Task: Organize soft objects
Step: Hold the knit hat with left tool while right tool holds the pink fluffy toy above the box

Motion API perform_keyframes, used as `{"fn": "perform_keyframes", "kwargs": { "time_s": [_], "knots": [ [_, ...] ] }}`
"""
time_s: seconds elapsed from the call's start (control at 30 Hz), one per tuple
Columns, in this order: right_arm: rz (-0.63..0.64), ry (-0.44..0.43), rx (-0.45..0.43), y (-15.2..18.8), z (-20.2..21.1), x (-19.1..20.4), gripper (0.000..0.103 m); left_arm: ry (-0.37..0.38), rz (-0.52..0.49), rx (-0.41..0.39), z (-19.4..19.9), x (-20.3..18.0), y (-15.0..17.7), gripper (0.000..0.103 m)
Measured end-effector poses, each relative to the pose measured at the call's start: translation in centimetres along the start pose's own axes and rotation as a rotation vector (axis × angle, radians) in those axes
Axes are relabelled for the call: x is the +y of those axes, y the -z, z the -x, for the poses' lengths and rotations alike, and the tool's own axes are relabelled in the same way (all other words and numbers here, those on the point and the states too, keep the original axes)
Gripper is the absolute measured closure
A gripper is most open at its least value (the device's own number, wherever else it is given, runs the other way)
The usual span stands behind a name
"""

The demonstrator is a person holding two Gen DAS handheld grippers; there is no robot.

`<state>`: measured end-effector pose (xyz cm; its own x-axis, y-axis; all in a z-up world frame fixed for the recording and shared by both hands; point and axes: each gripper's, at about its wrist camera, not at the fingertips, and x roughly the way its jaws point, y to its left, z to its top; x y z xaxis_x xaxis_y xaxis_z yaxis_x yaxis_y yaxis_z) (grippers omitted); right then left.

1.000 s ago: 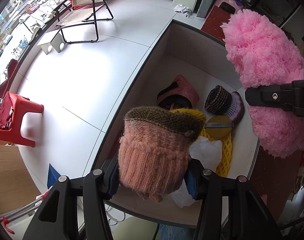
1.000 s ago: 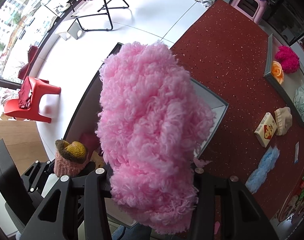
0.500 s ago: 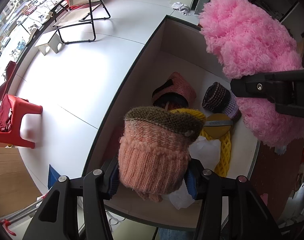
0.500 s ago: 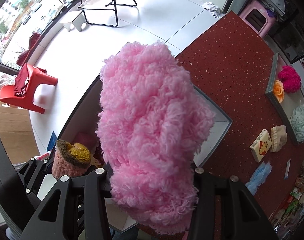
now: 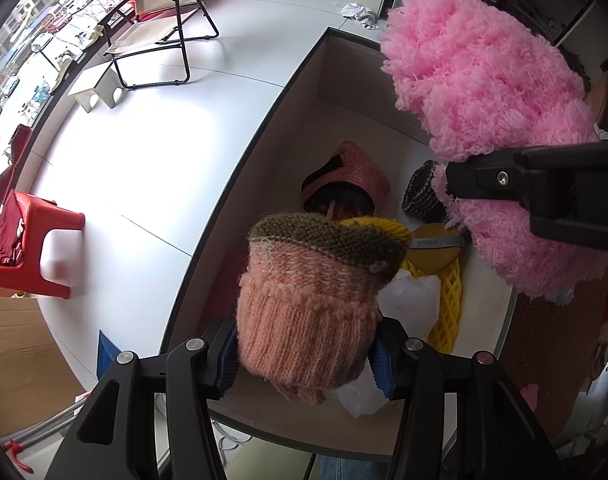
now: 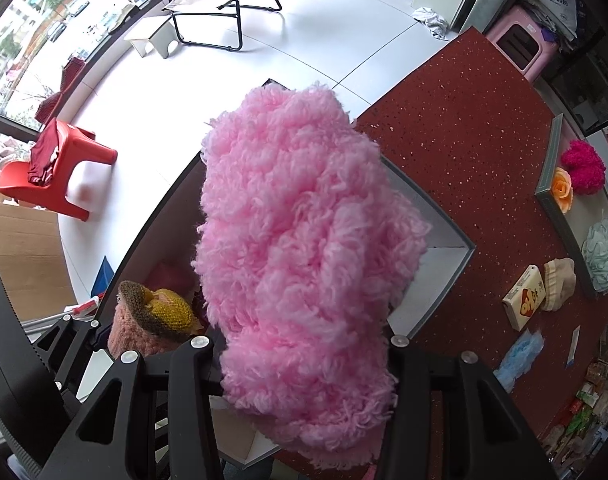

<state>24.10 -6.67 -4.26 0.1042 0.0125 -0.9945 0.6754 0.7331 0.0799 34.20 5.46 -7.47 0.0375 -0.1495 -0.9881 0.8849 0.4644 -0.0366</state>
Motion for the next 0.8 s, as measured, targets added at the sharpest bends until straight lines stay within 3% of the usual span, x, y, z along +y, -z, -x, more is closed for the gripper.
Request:
{"fn": "perform_keyframes", "kwargs": {
  "time_s": [0.47,0.8],
  "knots": [
    [-0.061,-0.038,-0.016,1.4,0.9,-0.9,0.053,-0.021,-0.039,0.002,0.1,-0.5,0.9,0.050],
    [-0.147,-0.084,-0.033,4.6,2.3,-2.4,0.053,-0.016,-0.073,-0.003,0.9,-1.8,1.6,0.050]
  ]
}}
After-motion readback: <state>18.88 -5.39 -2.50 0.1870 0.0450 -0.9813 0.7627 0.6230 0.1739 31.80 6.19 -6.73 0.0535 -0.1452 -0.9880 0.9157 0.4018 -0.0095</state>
